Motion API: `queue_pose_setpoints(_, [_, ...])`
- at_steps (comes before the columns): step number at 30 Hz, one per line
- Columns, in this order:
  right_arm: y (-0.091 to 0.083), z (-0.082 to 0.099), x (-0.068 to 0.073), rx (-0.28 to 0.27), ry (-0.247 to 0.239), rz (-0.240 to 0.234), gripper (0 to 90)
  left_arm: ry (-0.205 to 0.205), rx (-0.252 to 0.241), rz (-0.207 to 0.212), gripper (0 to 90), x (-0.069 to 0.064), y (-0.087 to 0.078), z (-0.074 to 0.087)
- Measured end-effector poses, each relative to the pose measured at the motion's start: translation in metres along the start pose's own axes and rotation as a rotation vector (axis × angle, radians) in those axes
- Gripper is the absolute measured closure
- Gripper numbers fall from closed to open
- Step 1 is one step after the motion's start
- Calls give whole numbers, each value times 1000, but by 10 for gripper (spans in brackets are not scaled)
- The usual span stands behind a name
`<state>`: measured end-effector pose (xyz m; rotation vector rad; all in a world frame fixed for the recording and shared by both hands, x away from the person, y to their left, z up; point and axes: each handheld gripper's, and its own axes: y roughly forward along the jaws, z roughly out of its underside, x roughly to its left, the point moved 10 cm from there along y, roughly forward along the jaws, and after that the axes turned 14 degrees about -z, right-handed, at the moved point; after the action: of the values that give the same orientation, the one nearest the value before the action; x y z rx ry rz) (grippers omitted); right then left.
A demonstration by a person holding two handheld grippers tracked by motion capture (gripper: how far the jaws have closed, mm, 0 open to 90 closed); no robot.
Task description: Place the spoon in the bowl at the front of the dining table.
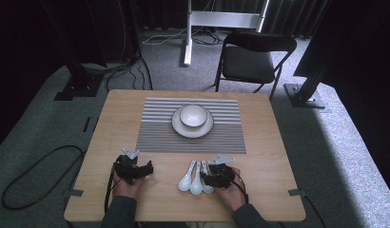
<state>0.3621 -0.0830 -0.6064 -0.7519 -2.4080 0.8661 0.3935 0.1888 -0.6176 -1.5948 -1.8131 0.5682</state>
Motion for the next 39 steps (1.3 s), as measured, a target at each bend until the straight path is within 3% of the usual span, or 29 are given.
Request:
queue_pose_setpoints(17, [0,3,-5,17,16,13,570,0,0,0,72,0,0,0])
queue_pose_setpoints(39, [-2,2,-13,42,16,89,670,0,0,0,72,0,0,0])
